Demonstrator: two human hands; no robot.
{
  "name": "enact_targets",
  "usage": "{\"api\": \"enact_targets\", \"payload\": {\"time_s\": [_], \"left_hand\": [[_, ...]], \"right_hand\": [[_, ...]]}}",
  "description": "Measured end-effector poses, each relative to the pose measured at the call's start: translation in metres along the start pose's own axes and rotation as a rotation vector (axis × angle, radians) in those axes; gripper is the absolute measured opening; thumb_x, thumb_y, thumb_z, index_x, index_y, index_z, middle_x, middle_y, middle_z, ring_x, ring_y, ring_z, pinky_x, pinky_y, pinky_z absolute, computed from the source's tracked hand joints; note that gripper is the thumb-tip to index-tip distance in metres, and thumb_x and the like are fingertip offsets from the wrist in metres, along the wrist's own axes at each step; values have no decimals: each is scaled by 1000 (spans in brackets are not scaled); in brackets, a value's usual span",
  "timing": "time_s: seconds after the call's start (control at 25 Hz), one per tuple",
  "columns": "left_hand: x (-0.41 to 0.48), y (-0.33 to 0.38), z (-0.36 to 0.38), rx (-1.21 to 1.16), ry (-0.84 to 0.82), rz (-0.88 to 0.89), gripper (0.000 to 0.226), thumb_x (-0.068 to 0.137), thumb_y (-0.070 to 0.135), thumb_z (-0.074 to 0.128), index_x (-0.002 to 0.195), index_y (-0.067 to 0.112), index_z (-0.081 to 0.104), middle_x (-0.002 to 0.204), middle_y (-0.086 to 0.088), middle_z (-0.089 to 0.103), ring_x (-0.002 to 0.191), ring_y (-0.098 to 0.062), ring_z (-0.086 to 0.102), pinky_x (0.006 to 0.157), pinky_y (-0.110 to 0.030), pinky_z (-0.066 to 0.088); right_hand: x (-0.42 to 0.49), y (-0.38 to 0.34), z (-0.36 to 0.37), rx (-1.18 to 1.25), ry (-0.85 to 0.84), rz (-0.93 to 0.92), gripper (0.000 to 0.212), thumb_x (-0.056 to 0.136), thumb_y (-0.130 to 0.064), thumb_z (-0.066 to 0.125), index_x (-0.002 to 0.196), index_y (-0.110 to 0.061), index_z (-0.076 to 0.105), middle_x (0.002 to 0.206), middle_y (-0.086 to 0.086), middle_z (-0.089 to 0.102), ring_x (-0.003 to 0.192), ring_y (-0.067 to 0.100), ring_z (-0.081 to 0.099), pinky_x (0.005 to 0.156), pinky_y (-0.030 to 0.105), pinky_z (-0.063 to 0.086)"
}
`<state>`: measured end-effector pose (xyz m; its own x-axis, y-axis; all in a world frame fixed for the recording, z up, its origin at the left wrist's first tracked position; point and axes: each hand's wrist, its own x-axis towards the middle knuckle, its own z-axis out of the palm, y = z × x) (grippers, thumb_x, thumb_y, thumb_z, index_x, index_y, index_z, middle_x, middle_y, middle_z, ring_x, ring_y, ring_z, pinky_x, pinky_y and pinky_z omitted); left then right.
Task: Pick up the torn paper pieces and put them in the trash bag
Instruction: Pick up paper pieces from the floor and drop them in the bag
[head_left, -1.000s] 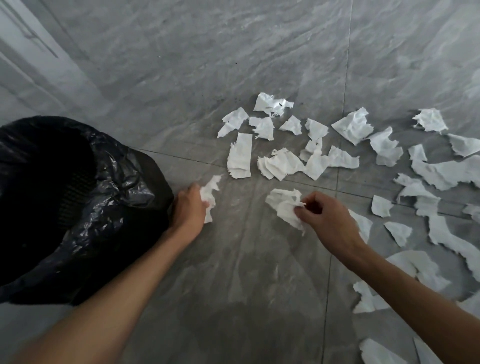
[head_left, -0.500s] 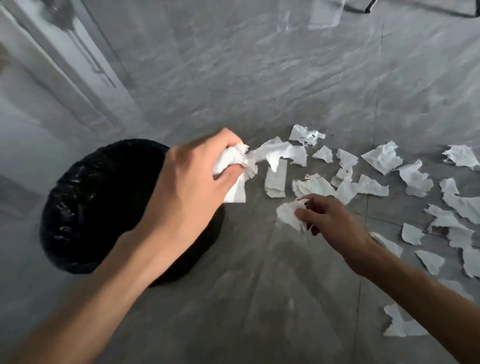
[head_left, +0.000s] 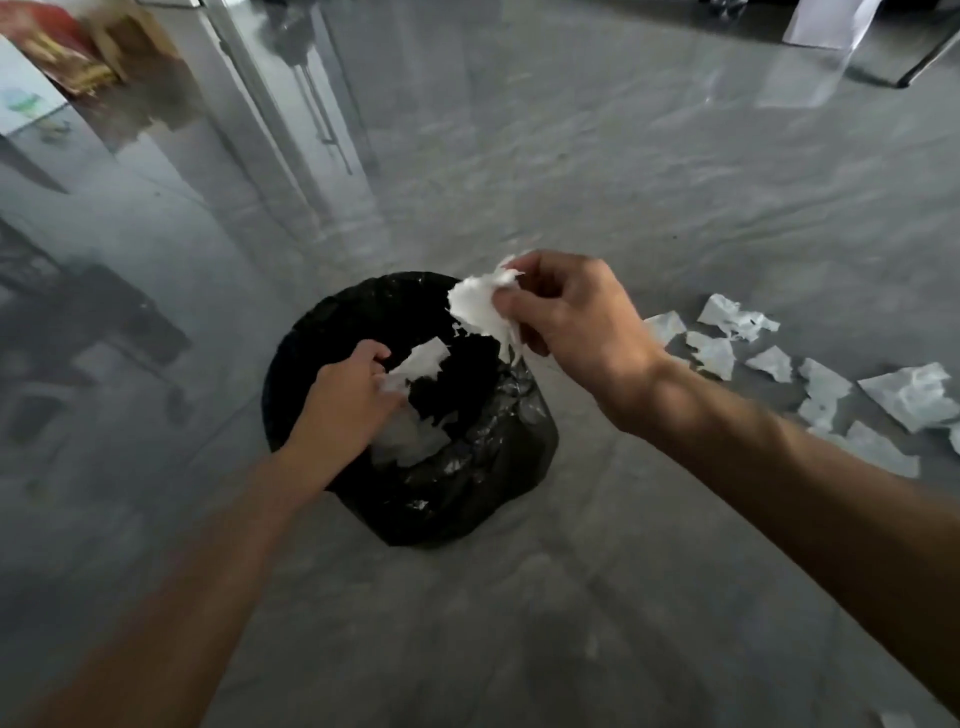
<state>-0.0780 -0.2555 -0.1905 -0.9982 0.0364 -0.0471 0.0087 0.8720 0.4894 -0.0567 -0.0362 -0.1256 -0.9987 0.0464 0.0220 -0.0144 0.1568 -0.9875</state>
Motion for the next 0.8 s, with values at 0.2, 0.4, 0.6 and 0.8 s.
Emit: {"api": "enact_targets", "payload": {"time_s": [0.2,0.4,0.6,0.8], "left_hand": [[-11,-1,-3,-64,105,-21,58,80,4,65,132,15,41,126,-8,56,108,-20,56,83,-28,43],[-26,63,-3,-139,130,169,51,82,2,60,129,18,45,128,-2,55,116,-15,53,88,-22,41],[-43,166,39,-184,-141,407,47,83,9,59,127,17,44,129,-3,54,115,-17,53,91,-31,46],[-80,271,102,-81,-549,666,48,80,18,66,124,16,48,124,-6,58,105,-22,59,86,-29,46]], "right_hand": [[12,16,34,-23,-217,335,10,82,-5,67,92,-1,66,72,12,65,67,20,64,64,27,55],[-6,25,-15,24,-219,284,30,82,3,64,111,0,61,91,14,66,77,20,67,74,24,59],[-79,37,-153,-346,-241,364,15,83,0,64,95,-9,69,71,2,72,58,4,67,54,12,50],[-203,79,-263,-571,-204,579,16,81,-5,64,89,-17,70,67,-7,70,53,-1,62,52,10,45]]}}
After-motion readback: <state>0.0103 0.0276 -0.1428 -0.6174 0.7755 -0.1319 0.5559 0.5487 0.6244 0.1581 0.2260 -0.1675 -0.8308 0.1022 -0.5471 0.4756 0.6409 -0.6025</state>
